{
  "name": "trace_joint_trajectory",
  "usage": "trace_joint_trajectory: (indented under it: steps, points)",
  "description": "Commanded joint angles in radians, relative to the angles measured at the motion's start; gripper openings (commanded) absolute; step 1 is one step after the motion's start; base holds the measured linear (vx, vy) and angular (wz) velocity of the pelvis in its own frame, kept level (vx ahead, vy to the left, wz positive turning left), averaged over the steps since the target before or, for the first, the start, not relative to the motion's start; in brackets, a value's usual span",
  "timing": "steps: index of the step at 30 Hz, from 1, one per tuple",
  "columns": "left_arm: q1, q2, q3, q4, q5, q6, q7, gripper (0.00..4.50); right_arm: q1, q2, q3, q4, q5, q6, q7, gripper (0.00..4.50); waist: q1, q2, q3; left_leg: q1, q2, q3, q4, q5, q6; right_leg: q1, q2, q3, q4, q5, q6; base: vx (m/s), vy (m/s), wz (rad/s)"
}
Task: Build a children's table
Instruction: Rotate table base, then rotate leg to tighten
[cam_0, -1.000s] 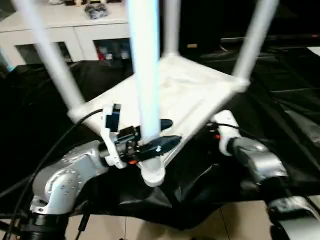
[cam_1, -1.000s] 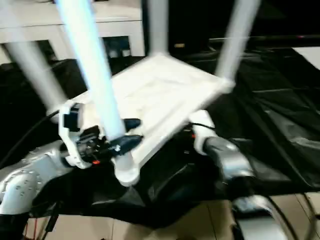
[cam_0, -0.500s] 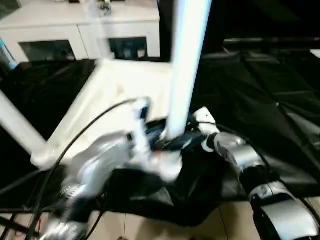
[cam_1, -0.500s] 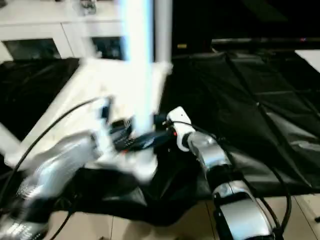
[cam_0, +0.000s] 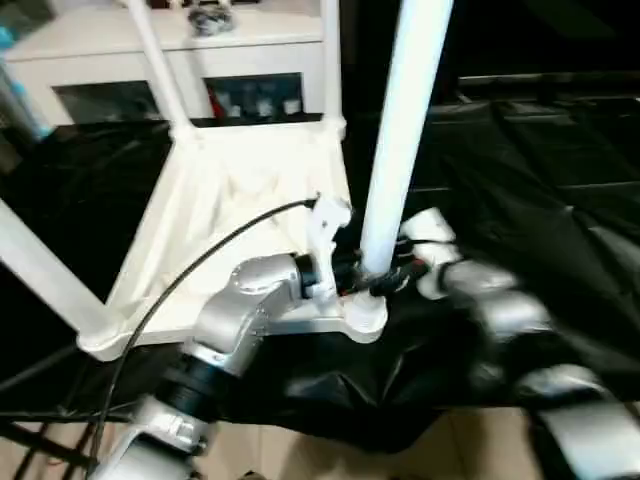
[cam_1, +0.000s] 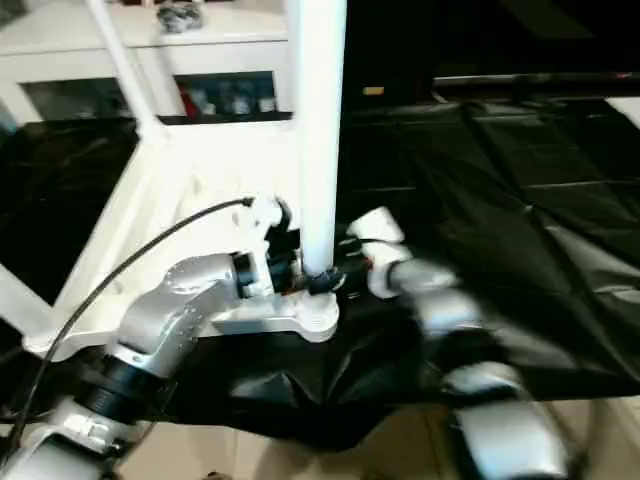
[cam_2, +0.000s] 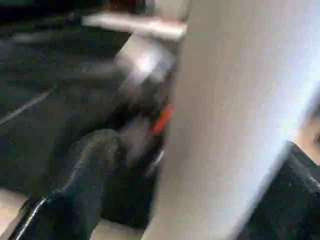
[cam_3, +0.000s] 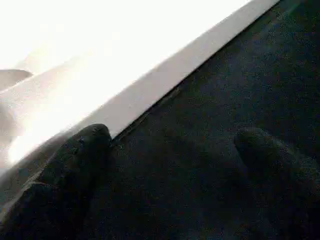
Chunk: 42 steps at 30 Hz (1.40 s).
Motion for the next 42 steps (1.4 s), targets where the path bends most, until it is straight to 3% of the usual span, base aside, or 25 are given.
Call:
trace_joint_trajectory:
  steps: [1, 3, 6, 9, 15, 18, 19, 28, 33, 42]
  points:
    - [-0.003, 0.000, -0.012, 0.008, 0.026, -0.023, -0.028, 4.41, 0.002, 0.010, 0.000, -0.034, 0.015, 0.010, 0.038, 4.50, 0.003, -0.010, -0.071, 0.000, 0.002, 0.005, -0.058, -0.237, 0.067, 0.062, -0.031, 0.023, -0.069, -0.239, -0.220, 0.000, 0.000, 0.00]
    - [-0.012, 0.067, -0.048, 0.062, 0.081, -0.088, -0.099, 4.24, 0.044, -0.043, 0.023, -0.118, 0.025, 0.025, 0.124, 4.50, 0.004, -0.015, -0.069, 0.002, 0.001, 0.005, -0.059, -0.258, 0.068, 0.061, -0.028, 0.022, -0.078, -0.275, -0.214, 0.000, 0.000, 0.00]
    - [-0.045, 0.139, -0.107, 0.150, 0.155, -0.153, -0.181, 4.03, 0.096, -0.122, 0.057, -0.227, 0.030, 0.038, 0.223, 4.50, 0.003, -0.010, -0.070, 0.003, 0.003, 0.002, -0.061, -0.268, 0.067, 0.059, -0.031, 0.025, -0.075, -0.298, -0.188, 0.000, 0.000, 0.00]
    - [-0.089, 0.154, -0.155, 0.264, 0.239, -0.202, -0.193, 3.86, 0.144, -0.195, 0.075, -0.344, 0.042, 0.072, 0.297, 4.50, 0.003, -0.007, -0.068, 0.005, 0.001, 0.002, -0.061, -0.265, 0.063, 0.058, -0.027, 0.025, -0.080, -0.303, -0.187, 0.000, 0.000, 0.00]
    - [-0.120, 0.143, -0.177, 0.383, 0.310, -0.262, -0.162, 3.28, 0.196, -0.261, 0.069, -0.481, 0.060, 0.130, 0.361, 4.50, 0.012, -0.008, -0.073, 0.002, 0.005, 0.001, -0.059, -0.243, 0.066, 0.062, -0.035, 0.027, -0.076, -0.269, -0.203, 0.000, 0.000, 0.00]
    - [-0.123, 0.144, -0.177, 0.399, 0.309, -0.254, -0.172, 3.10, 0.205, -0.274, 0.070, -0.505, 0.066, 0.133, 0.369, 4.50, 0.014, -0.012, -0.069, 0.004, 0.003, 0.002, -0.060, -0.260, 0.064, 0.059, -0.035, 0.026, -0.081, -0.328, -0.195, 0.000, 0.000, 0.00]
    - [-0.133, 0.142, -0.171, 0.437, 0.315, -0.262, -0.196, 2.98, 0.216, -0.290, 0.072, -0.535, 0.067, 0.145, 0.370, 4.50, 0.013, -0.019, -0.067, 0.004, 0.002, 0.004, -0.060, -0.263, 0.065, 0.057, -0.033, 0.026, -0.087, -0.357, -0.183, 0.000, 0.000, 0.00]
    - [-0.139, 0.152, -0.144, 0.469, 0.310, -0.278, -0.237, 2.23, 0.224, -0.298, 0.070, -0.560, 0.062, 0.179, 0.377, 4.50, 0.018, -0.016, -0.070, 0.002, 0.005, 0.001, -0.061, -0.245, 0.067, 0.056, -0.036, 0.027, -0.081, -0.333, -0.191, 0.000, 0.000, 0.00]
    - [-0.117, 0.166, -0.117, 0.427, 0.257, -0.221, -0.323, 1.79, 0.228, -0.305, 0.071, -0.580, 0.087, 0.209, 0.391, 4.50, 0.019, -0.016, -0.068, 0.003, 0.005, 0.003, -0.061, -0.243, 0.067, 0.056, -0.038, 0.028, -0.080, -0.335, -0.198, 0.000, 0.000, 0.00]
    - [-0.101, 0.148, -0.085, 0.415, 0.229, -0.192, -0.351, 1.08, 0.231, -0.308, 0.068, -0.581, 0.094, 0.223, 0.397, 4.50, 0.024, -0.016, -0.067, 0.004, 0.007, 0.002, -0.063, -0.252, 0.062, 0.053, -0.039, 0.029, -0.082, -0.349, -0.193, 0.000, 0.000, 0.00]
